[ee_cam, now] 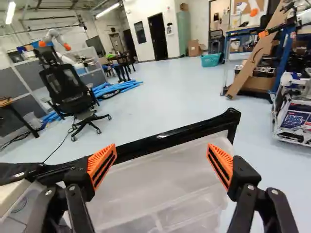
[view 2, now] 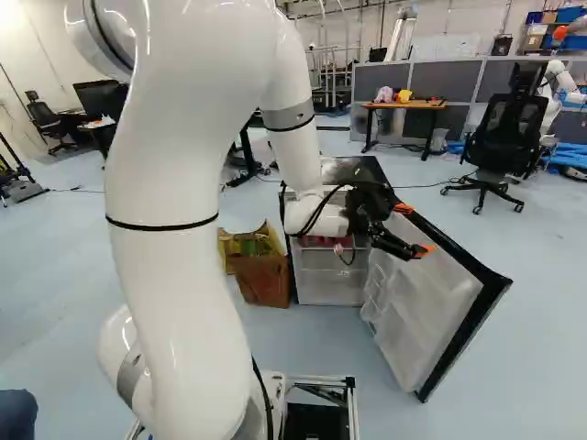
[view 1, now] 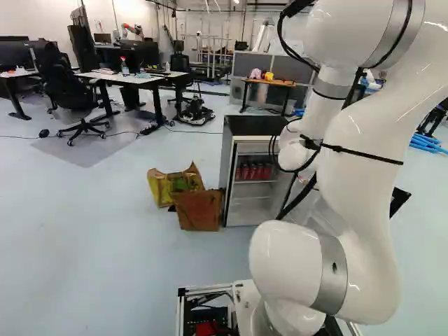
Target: Grab a drink from the fridge
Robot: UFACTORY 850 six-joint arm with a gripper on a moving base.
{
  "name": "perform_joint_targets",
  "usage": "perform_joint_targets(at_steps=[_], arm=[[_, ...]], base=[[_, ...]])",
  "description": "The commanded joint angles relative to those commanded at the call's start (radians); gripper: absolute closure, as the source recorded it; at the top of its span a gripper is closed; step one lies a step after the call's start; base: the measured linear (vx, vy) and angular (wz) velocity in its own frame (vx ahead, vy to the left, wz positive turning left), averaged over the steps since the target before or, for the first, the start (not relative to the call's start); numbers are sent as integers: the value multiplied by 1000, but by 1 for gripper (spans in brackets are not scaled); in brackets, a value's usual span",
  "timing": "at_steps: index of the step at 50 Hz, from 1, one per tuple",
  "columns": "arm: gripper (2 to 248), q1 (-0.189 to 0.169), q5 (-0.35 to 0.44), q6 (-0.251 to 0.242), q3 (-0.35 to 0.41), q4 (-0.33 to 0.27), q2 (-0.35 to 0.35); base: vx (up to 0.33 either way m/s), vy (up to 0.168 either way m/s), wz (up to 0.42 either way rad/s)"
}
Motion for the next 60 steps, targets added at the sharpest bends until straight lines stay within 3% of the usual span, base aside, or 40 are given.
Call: perform_joint_targets(at_steps=[28,60], arm=[[3,-2,0,0,163,-297,104],[3,-25,0,0,276,-631,109]], base=[[0,0,0],[0,0,0]])
